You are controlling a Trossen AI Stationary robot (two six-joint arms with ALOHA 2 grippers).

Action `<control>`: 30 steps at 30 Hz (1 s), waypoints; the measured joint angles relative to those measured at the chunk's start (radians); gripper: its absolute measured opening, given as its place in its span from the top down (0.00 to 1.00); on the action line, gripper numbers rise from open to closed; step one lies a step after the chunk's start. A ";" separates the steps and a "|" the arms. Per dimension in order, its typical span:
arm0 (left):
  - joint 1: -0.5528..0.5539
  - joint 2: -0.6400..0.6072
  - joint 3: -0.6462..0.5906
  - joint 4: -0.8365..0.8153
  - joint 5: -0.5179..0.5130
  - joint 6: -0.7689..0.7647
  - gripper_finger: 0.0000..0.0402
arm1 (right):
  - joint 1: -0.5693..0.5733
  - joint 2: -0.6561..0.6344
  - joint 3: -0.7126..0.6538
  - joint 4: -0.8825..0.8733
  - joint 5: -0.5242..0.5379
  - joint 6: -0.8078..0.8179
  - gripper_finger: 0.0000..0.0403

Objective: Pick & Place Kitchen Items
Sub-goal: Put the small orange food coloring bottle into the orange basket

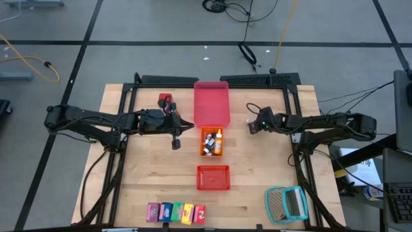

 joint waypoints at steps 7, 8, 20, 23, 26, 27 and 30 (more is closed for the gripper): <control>0.000 0.000 0.000 0.000 0.000 -0.001 0.92 | 0.000 0.000 0.000 -0.010 -0.016 0.006 0.54; 0.000 0.000 0.000 0.000 0.000 -0.001 0.92 | 0.000 0.000 0.000 -0.014 -0.016 0.006 0.55; 0.000 0.000 0.000 0.000 0.000 -0.002 0.92 | 0.000 0.094 0.003 0.024 0.021 0.000 0.67; 0.000 0.000 0.000 0.000 0.000 -0.003 0.92 | 0.000 0.093 0.003 0.019 0.023 -0.001 0.73; 0.000 0.000 0.000 -0.001 0.000 -0.005 0.92 | 0.000 0.092 0.002 0.017 0.022 -0.001 0.80; 0.000 0.000 0.000 -0.001 0.000 -0.005 0.92 | 0.000 0.092 0.002 0.018 0.021 -0.001 0.82; 0.000 0.000 0.000 -0.001 0.000 -0.005 0.92 | 0.000 0.090 0.002 0.020 0.017 -0.005 0.84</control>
